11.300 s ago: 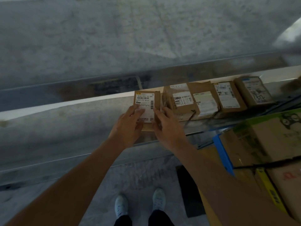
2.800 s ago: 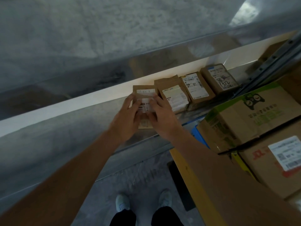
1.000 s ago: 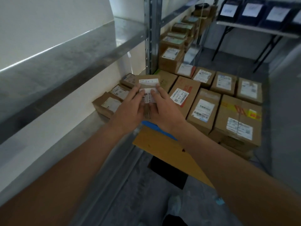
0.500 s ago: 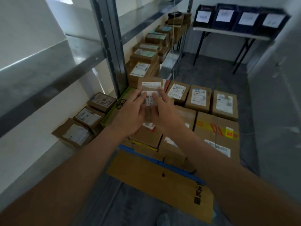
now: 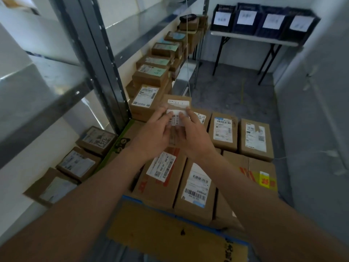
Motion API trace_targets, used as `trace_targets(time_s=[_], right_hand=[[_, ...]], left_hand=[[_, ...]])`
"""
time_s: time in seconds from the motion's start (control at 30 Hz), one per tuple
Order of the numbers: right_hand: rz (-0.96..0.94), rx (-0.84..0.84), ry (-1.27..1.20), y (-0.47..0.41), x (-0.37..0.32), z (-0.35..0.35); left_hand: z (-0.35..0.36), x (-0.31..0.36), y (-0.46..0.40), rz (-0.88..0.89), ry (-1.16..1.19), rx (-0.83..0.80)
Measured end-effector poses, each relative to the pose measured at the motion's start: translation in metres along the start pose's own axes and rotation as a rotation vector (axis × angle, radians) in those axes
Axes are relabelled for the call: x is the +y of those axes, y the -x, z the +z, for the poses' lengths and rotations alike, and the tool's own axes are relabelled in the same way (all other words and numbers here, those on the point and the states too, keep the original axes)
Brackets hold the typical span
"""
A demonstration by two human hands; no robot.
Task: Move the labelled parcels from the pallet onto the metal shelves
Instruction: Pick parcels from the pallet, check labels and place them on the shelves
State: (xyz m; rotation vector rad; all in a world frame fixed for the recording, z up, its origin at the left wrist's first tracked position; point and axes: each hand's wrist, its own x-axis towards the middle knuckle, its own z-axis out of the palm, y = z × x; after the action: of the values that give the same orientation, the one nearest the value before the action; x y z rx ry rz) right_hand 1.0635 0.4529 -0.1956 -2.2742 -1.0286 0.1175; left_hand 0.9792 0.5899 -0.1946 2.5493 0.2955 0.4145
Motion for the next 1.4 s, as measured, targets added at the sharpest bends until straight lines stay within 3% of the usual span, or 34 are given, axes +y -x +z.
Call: trace_targets(time_s=[0.5,0.83,1.4], right_hand=[[0.142,0.087,0.058,-0.086,0.014,0.025],[0.142,0.054,0.002,-0.117,0.029,0.042],[0.164,0.082,-0.068,-0.132,0.029,0.047]], left_hand=[[0.001,-0.057,-0.095,0.052,0.019,-0.1],[0.002,-0.08,-0.131,0.044,-0.085,-0.205],[0.002,-0.091,-0.142,0.018,-0.076,-0.181]])
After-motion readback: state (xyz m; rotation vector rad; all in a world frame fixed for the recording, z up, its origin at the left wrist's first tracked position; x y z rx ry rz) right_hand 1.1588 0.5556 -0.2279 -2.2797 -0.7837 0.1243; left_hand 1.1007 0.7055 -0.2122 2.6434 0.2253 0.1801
